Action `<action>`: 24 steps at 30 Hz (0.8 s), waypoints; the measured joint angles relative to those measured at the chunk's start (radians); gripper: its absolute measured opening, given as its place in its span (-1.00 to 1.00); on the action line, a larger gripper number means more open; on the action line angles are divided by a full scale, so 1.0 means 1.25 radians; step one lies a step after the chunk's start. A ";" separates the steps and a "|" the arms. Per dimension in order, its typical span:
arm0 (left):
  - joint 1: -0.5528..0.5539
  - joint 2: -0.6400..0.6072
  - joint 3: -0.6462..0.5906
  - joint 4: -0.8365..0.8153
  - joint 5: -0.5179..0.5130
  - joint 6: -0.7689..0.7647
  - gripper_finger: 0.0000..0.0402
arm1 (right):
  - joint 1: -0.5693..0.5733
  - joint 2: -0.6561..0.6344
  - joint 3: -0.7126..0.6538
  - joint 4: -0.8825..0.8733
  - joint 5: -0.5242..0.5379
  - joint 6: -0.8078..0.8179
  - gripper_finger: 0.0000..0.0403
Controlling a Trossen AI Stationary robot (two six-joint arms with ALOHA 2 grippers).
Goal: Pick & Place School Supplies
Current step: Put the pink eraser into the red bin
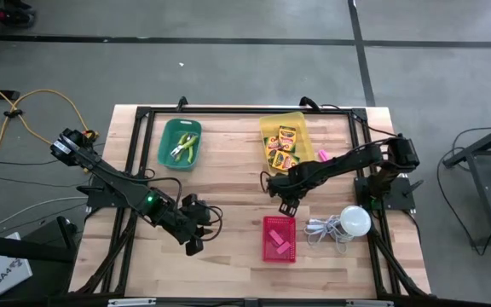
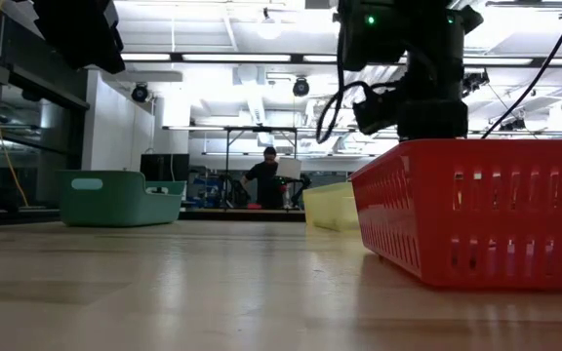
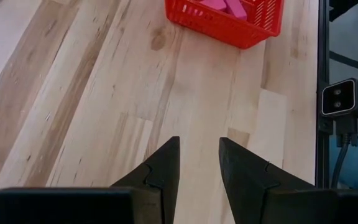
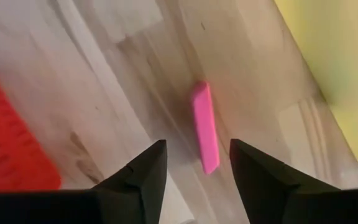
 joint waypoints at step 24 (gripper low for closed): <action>0.000 0.000 0.000 0.009 -0.001 0.000 -0.46 | -0.023 0.000 -0.096 0.102 0.003 -0.020 -0.24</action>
